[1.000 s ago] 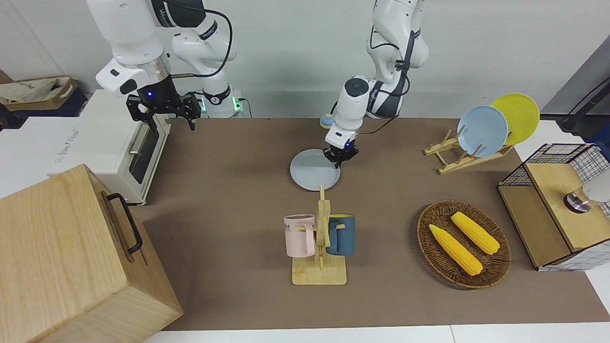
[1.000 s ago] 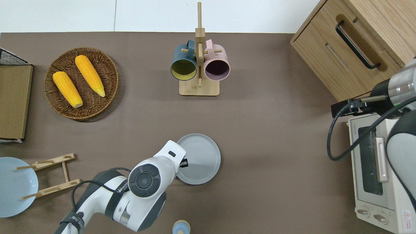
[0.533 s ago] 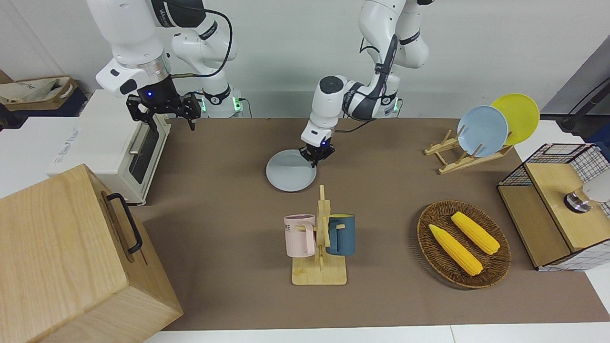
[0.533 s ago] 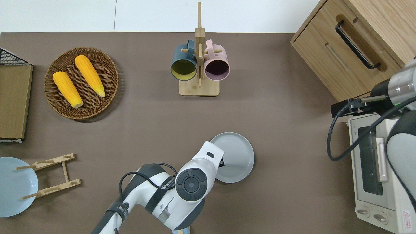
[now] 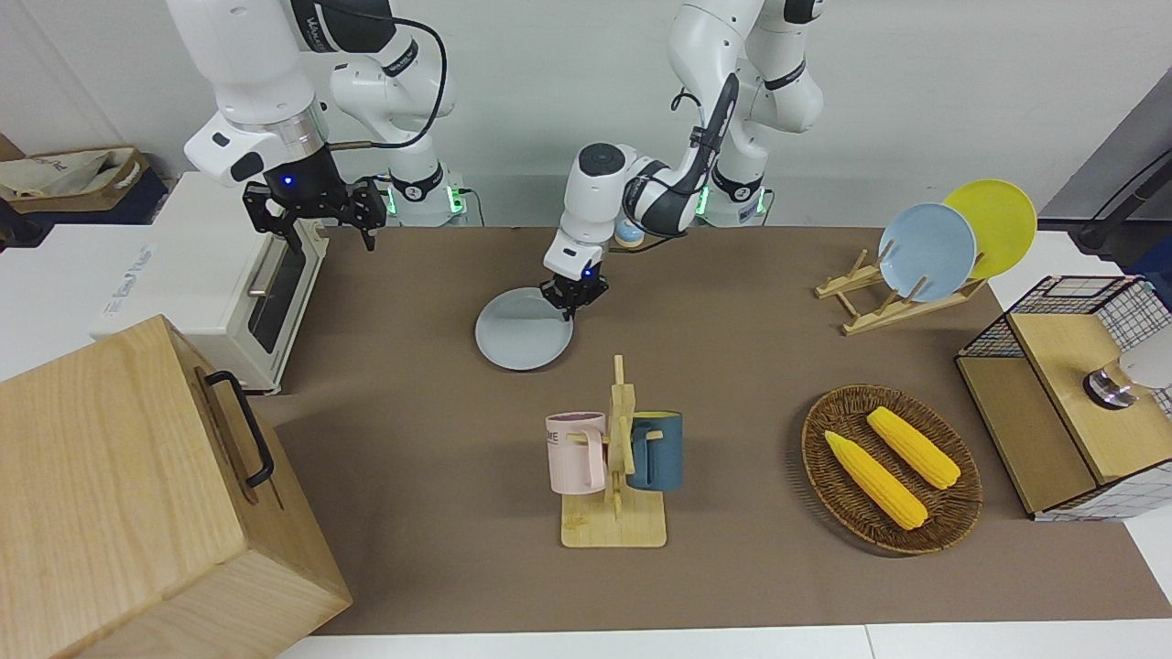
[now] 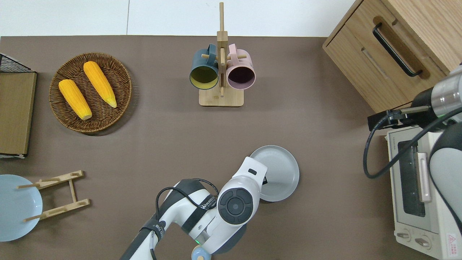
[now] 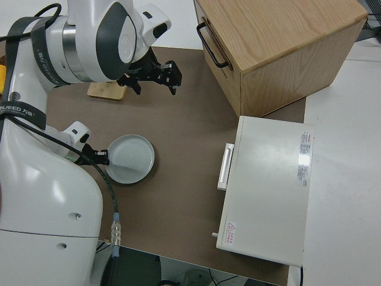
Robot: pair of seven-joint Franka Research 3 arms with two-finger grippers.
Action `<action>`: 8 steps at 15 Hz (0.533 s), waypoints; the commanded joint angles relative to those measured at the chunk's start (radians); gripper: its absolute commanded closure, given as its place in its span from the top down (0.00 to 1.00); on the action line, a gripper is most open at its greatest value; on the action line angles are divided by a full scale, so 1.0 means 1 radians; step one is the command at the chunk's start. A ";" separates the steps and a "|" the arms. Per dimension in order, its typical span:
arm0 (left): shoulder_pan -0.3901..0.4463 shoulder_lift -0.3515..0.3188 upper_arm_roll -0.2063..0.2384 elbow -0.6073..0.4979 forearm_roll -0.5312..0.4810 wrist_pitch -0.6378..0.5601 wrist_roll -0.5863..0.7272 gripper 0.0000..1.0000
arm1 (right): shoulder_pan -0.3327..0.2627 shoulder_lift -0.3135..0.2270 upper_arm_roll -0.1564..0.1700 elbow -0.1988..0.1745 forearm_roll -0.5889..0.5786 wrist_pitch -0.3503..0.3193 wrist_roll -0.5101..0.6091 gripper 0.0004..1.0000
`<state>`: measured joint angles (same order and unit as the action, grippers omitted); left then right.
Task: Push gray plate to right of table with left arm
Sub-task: 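Keep pushing the gray plate with the left gripper toward the toaster oven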
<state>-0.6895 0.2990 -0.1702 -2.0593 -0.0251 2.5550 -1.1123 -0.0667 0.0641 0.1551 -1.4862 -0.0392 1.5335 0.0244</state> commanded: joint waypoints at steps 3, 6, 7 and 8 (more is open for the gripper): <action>-0.056 0.112 0.009 0.143 0.034 0.001 -0.119 0.00 | -0.001 -0.006 0.000 0.001 0.007 -0.010 0.003 0.98; -0.071 0.131 0.006 0.166 0.030 0.002 -0.130 0.00 | -0.001 -0.006 0.000 0.001 0.007 -0.010 0.003 0.98; -0.071 0.131 0.006 0.166 0.028 0.002 -0.130 0.00 | -0.001 -0.006 0.000 0.001 0.007 -0.010 0.005 0.98; -0.071 0.131 0.006 0.166 0.028 0.002 -0.130 0.00 | -0.001 -0.006 0.000 0.001 0.007 -0.010 0.005 0.98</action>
<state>-0.7472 0.4039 -0.1730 -1.9239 -0.0126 2.5554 -1.2160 -0.0667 0.0641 0.1551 -1.4862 -0.0392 1.5335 0.0244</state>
